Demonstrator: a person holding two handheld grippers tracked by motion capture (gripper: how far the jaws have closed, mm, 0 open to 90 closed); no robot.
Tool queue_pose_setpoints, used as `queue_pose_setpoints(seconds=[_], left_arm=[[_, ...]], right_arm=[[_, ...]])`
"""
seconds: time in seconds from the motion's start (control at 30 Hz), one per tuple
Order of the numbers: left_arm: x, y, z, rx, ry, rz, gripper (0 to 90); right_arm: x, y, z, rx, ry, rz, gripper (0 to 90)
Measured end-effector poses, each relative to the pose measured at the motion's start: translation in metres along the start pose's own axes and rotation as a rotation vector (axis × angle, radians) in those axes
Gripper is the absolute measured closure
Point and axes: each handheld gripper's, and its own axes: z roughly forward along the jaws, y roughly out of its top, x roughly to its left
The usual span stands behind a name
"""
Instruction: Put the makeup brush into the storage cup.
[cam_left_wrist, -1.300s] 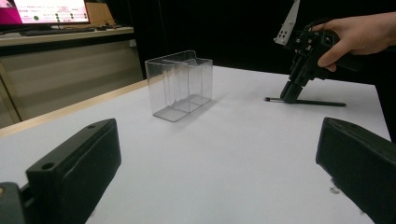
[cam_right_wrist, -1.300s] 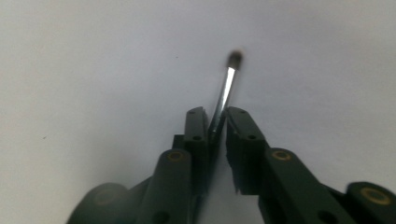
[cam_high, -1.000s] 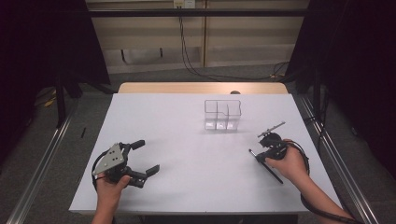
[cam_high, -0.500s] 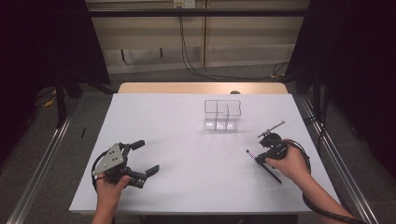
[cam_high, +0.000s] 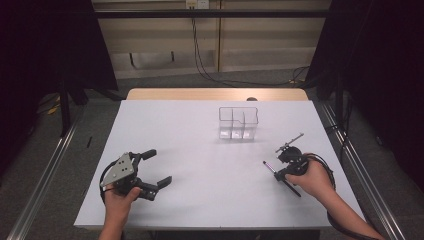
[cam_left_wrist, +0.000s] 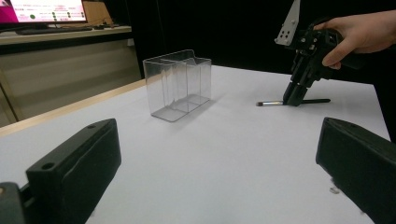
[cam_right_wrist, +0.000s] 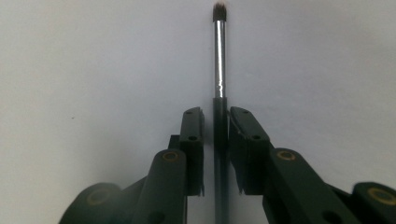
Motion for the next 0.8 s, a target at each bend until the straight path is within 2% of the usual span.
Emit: queue_pose_setpoints(seconds=[0.17,0.2,0.33,0.5,0.6,0.7,0.8], left_arm=[[-0.0008,0.0001,0.0006,0.006,-0.001,0.004,0.0],[-0.0008,0.0001,0.0004,0.006,0.002,0.003,0.0],[-0.0008,-0.0001,0.0003,0.007,0.003,0.002,0.0],[-0.0012,0.0003,0.0009,0.006,0.000,0.004,0.0],[-0.0007,-0.0001,-0.0002,0.007,0.002,0.001,0.0],[0.0001,-0.0006,-0.0015,0.008,0.007,0.002,0.0],[0.0002,-0.0004,-0.0016,0.005,0.004,0.003,0.0]], right_arm=[[-0.0010,0.0011,0.0007,0.009,-0.001,0.007,78.7],[-0.0017,-0.0001,0.0008,-0.001,0.003,-0.015,79.1],[-0.0018,-0.0028,0.0008,-0.024,0.006,-0.048,79.6],[-0.0008,-0.0009,0.0010,-0.009,-0.004,-0.030,79.4],[0.0017,0.0024,0.0012,0.006,-0.025,-0.046,84.3],[0.0014,0.0025,0.0013,0.006,-0.025,-0.015,84.5],[0.0016,0.0027,0.0012,0.007,-0.025,-0.003,84.5]])
